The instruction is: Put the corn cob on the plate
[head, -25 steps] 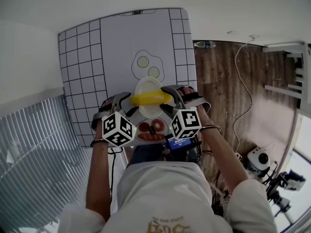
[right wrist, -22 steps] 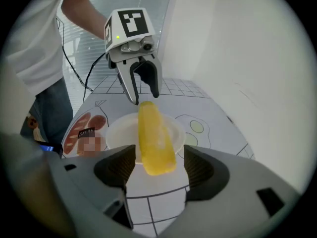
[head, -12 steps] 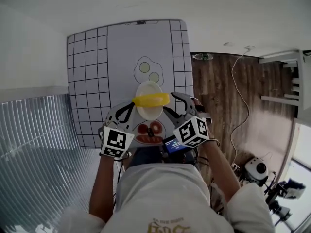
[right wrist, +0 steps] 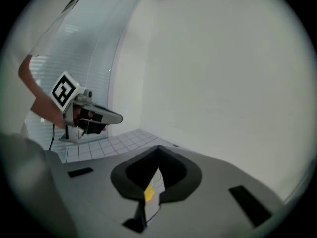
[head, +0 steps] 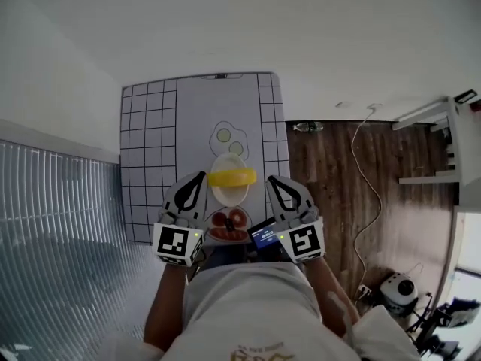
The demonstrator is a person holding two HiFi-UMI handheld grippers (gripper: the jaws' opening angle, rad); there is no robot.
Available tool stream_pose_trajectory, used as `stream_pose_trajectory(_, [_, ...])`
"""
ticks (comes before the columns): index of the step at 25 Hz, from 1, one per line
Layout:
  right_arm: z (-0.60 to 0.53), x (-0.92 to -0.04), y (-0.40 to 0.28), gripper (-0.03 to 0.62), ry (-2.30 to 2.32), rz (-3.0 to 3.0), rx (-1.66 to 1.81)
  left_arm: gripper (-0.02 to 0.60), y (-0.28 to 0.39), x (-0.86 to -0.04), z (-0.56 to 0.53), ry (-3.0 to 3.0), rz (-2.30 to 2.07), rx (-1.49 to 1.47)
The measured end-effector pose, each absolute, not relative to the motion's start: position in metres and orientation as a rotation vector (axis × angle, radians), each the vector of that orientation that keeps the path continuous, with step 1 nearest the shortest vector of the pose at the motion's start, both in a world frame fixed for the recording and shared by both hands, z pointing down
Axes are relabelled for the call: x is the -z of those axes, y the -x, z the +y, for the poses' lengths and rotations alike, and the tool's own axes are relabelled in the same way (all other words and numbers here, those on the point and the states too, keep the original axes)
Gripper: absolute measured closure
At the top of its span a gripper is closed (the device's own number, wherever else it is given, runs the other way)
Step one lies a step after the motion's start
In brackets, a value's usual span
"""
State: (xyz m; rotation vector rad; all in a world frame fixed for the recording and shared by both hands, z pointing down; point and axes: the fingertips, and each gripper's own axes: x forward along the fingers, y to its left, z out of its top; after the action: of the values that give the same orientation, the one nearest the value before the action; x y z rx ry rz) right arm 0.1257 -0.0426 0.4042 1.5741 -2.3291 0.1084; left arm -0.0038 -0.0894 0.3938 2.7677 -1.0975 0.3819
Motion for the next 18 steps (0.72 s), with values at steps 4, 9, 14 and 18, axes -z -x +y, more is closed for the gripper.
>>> stream_pose_trajectory(4, [-0.039,-0.377,-0.136,0.586,-1.719,-2.386,-0.136,0.574,0.015,-0.36,-0.084,-2.786,-1.26,-0.281])
stream_pose_trajectory(9, [-0.032,-0.355,-0.133,0.588,-1.775,-2.459,-0.158,0.574,0.015,-0.336,-0.069,-2.765,-1.361,-0.22])
stream_pose_trajectory(14, [-0.036,-0.335,-0.136,0.588,-1.79,-2.523,-0.159,0.574,0.013,-0.326,-0.067,-2.755,-1.402,-0.224])
stream_pose_trajectory(18, [-0.036,-0.336,-0.144,0.588,-1.772,-2.53,-0.165,0.574,0.019,-0.328,-0.065,-2.735,-1.443,-0.23])
